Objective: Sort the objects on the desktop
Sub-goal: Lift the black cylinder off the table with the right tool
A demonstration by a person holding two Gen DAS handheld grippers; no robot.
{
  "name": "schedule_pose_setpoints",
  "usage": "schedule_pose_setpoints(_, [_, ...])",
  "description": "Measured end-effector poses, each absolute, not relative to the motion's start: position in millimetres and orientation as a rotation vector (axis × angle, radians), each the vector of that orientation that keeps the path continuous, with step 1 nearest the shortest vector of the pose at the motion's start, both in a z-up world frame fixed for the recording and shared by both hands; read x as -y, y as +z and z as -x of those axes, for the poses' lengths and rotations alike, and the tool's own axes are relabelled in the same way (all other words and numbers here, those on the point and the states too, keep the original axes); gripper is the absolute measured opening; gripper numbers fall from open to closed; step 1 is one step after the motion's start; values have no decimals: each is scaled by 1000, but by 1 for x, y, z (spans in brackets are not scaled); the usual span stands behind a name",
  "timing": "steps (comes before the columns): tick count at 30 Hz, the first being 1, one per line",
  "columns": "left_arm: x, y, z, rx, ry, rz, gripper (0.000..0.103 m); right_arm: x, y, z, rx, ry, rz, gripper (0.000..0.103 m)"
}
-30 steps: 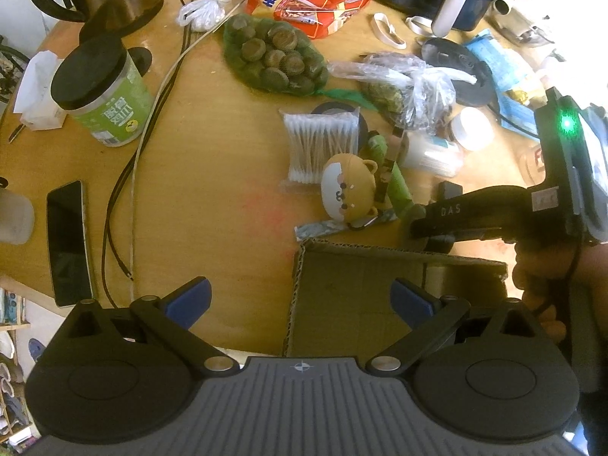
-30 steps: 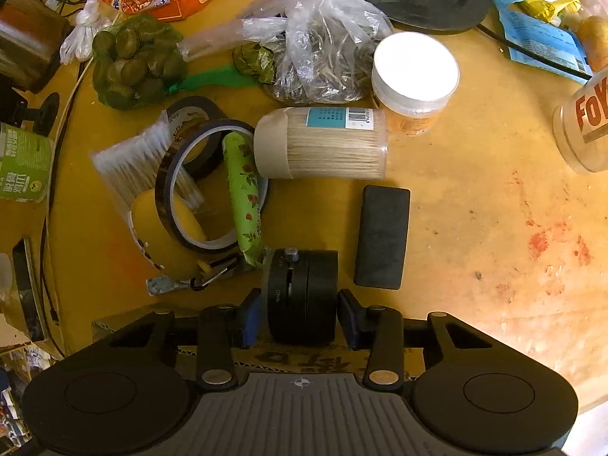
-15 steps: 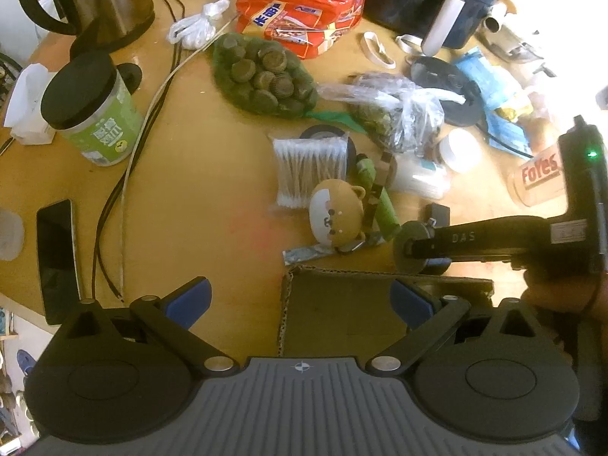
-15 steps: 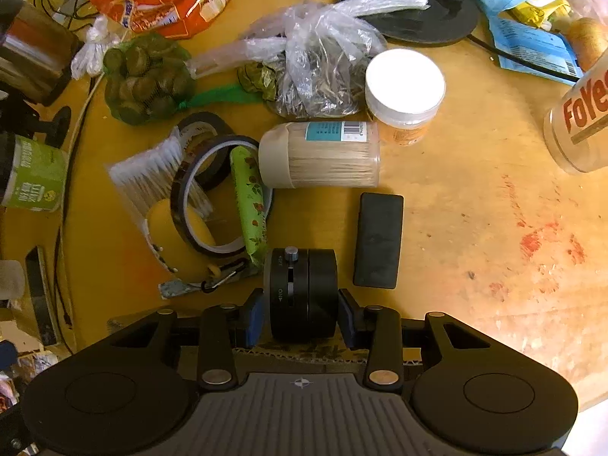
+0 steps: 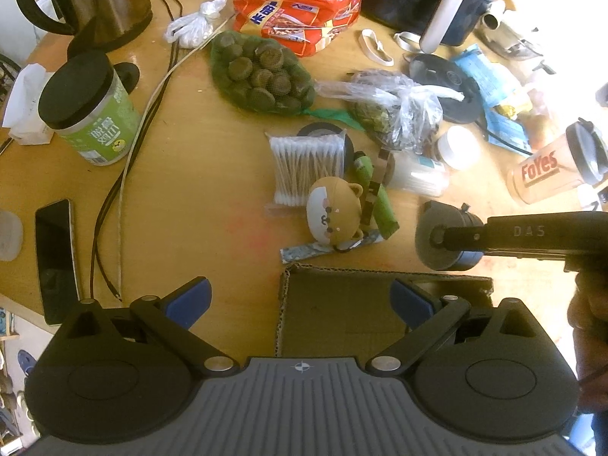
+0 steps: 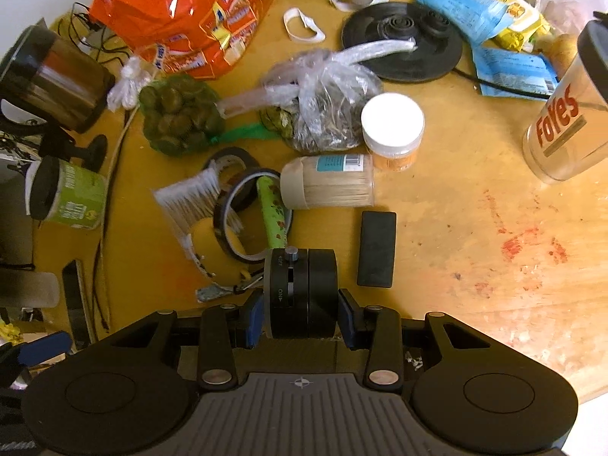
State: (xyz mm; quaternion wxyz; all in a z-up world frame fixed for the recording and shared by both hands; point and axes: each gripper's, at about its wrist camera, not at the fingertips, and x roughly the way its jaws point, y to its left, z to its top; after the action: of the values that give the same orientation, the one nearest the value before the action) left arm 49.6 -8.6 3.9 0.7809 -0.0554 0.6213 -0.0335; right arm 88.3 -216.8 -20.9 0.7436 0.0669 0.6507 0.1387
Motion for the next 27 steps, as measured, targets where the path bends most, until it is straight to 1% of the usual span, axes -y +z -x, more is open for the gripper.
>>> schedule_pose_setpoints(9, [9,4,-47,-1337,-87,116,103,218,-16,-84,-1411,310,-154,42])
schedule_pose_setpoints(13, [6,4,-49,-1294,-136,137,103,220,-13,-82,-1402,312,-157,42])
schedule_pose_setpoints(21, [10,-2,-68,-1151,-342,158,102,228,-5,-75,-1392,314,-168,42])
schedule_pose_setpoints(24, [17,-9,-77,-1121,-409,159,90,232,-2,-70,-1392,314,-172,42])
schedule_pose_setpoints(27, [25,-16,-86,-1097,-443,138,90,235,-1,-65,-1393,316,-179,42])
